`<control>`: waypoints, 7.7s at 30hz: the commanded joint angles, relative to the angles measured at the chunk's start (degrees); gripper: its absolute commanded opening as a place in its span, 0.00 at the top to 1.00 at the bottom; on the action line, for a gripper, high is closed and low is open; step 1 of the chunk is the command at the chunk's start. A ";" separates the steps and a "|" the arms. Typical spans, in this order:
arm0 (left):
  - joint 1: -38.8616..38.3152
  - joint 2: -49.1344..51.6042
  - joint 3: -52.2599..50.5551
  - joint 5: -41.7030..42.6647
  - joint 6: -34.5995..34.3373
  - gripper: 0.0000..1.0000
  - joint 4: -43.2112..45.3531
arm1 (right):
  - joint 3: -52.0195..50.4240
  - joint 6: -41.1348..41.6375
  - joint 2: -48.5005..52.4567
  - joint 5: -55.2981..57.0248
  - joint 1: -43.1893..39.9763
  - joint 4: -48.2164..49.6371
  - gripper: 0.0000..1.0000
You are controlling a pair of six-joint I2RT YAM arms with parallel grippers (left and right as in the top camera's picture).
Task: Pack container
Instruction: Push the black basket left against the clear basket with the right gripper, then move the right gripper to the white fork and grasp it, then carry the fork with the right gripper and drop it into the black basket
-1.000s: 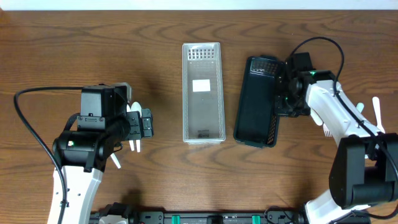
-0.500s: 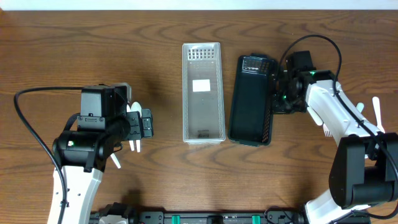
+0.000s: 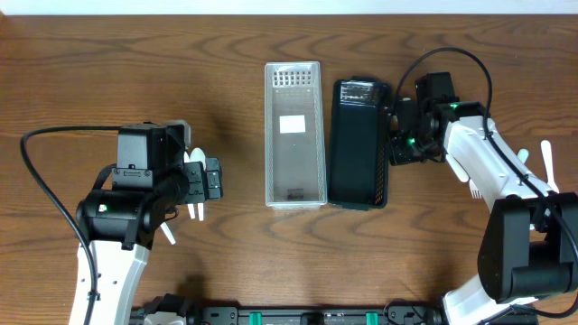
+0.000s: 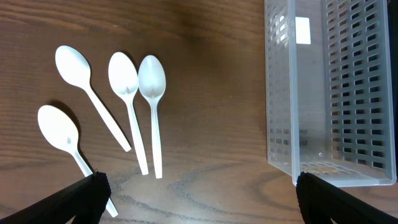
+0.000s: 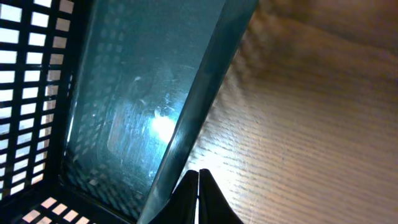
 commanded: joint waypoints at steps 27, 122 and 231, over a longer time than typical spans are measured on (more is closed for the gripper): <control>0.28 0.20 1.18 0.76 0.09 0.02 -0.57 | 0.50 -6.03 0.28 -2.75 -0.04 6.01 0.90; 0.28 -2.56 1.20 0.76 1.14 0.02 0.09 | 16.02 -18.53 21.86 11.06 -10.97 -2.10 0.40; 0.28 -2.56 1.20 0.76 1.16 0.02 -0.37 | 38.18 15.26 -4.37 12.35 -19.82 -30.82 0.20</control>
